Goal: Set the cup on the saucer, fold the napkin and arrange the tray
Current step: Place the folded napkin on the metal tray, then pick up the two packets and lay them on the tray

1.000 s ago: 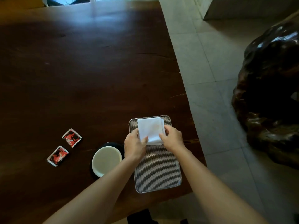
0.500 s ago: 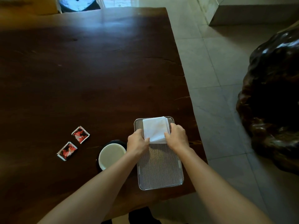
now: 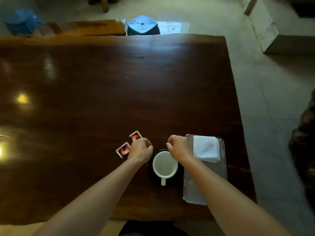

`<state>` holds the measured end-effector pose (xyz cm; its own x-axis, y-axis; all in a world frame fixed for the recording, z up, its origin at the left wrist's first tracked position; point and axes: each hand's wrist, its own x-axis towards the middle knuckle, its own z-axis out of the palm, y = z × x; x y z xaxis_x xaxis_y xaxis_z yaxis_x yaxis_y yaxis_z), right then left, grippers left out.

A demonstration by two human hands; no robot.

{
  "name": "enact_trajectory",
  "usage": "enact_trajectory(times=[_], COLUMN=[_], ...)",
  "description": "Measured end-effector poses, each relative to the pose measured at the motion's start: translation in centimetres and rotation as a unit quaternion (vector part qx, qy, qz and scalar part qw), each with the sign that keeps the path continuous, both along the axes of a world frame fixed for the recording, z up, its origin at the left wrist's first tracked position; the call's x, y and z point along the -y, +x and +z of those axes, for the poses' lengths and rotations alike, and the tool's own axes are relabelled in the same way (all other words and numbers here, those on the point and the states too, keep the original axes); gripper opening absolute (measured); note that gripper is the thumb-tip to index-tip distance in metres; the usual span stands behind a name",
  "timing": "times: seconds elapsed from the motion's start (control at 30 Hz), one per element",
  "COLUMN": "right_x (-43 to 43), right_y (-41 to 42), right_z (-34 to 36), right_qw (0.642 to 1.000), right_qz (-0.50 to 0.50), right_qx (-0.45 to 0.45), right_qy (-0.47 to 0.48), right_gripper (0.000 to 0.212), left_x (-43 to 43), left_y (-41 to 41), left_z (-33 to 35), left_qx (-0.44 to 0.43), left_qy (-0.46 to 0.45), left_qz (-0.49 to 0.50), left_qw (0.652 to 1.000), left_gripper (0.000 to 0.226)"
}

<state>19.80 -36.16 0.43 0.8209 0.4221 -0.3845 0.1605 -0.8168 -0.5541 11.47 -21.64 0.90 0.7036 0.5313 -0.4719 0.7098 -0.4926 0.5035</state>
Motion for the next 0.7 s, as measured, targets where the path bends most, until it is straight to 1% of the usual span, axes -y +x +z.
enact_trajectory(times=[0.2,0.4,0.53,0.7], right_x=[-6.5,-11.6,-13.9,-15.3], right_y=[-1.2,-1.3,-1.4,-1.5], right_z=[-0.9,-3.2,-5.3,-7.4], right_qw=[0.998,0.996,0.994,0.993], right_qz=[0.056,0.070,0.071,0.049], right_qx=[-0.019,-0.026,-0.017,-0.017], right_qy=[-0.017,-0.044,-0.078,-0.103], right_gripper=[0.012,0.008,0.021,0.031], left_x=[-6.3,-9.8,-11.0,-11.5], left_y=[-4.1,-5.4,-5.3,-5.0], left_z=[-2.1,-5.1,-7.0,-8.5], left_qx=[-0.055,-0.091,-0.081,-0.068], left_qy=[0.014,0.042,0.064,0.058], left_qz=[0.042,0.050,0.035,0.020], left_qw=[0.997,0.994,0.994,0.996], left_gripper=[0.008,0.023,0.033,0.050])
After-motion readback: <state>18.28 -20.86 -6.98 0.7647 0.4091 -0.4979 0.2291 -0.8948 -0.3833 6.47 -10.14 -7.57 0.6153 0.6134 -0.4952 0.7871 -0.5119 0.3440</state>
